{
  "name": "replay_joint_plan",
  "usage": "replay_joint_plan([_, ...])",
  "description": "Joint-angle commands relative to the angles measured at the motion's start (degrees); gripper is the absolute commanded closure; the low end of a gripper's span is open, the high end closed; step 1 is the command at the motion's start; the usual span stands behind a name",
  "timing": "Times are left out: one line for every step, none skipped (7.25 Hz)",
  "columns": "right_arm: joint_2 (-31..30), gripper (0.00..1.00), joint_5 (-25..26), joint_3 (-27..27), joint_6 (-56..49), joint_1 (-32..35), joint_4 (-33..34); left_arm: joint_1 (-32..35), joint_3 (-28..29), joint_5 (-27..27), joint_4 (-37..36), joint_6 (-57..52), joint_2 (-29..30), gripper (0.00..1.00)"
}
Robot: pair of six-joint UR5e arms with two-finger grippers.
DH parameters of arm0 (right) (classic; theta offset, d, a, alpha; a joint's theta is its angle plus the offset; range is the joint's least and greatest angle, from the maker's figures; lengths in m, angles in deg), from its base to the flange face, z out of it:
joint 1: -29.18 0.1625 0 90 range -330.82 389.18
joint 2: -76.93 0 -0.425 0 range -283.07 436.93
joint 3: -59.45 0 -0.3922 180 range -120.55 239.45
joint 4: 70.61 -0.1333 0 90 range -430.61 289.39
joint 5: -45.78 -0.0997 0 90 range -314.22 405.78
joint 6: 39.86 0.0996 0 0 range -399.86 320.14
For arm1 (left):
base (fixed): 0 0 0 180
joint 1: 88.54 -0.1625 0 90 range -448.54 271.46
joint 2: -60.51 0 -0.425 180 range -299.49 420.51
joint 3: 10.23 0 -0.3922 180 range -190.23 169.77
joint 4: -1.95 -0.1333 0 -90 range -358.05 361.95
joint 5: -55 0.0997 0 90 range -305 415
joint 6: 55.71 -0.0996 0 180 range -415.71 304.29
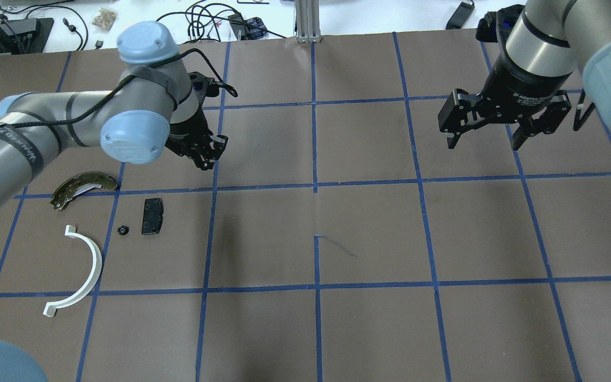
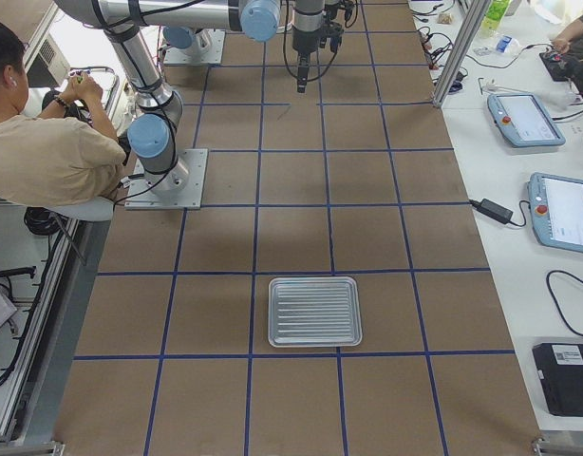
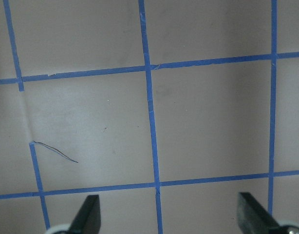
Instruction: Place bearing gear from tray to pile
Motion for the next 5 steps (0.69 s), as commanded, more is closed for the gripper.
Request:
replay_joint_plan([0.02, 0.00, 0.05, 0.00, 0.00, 0.00, 0.08, -7.86, -4.04, 2.80, 3.38, -10.06, -3.94, 1.00])
replay_joint_plan([-0.07, 0.00, -0.04, 0.00, -0.08, 0.00, -0.01, -11.20, -8.59, 2.64, 1.81, -10.27, -5.35, 1.00])
replay_joint_plan([-0.07, 0.00, -0.12, 0.00, 0.00, 0.00, 0.08, -14.88, -12.47, 2.64, -2.47, -15.15, -6.15, 1.00])
replay_joint_plan([-0.07, 0.00, -0.30, -0.09, 0.09, 0.00, 0.08, -18.49, -15.64, 2.46, -7.30, -21.90, -6.33, 1.00])
replay_joint_plan([-0.07, 0.00, -0.13, 0.00, 0.35, 0.00, -0.01, -19.48, -18.11, 2.20, -8.39, -24.14, -6.51, 1.00])
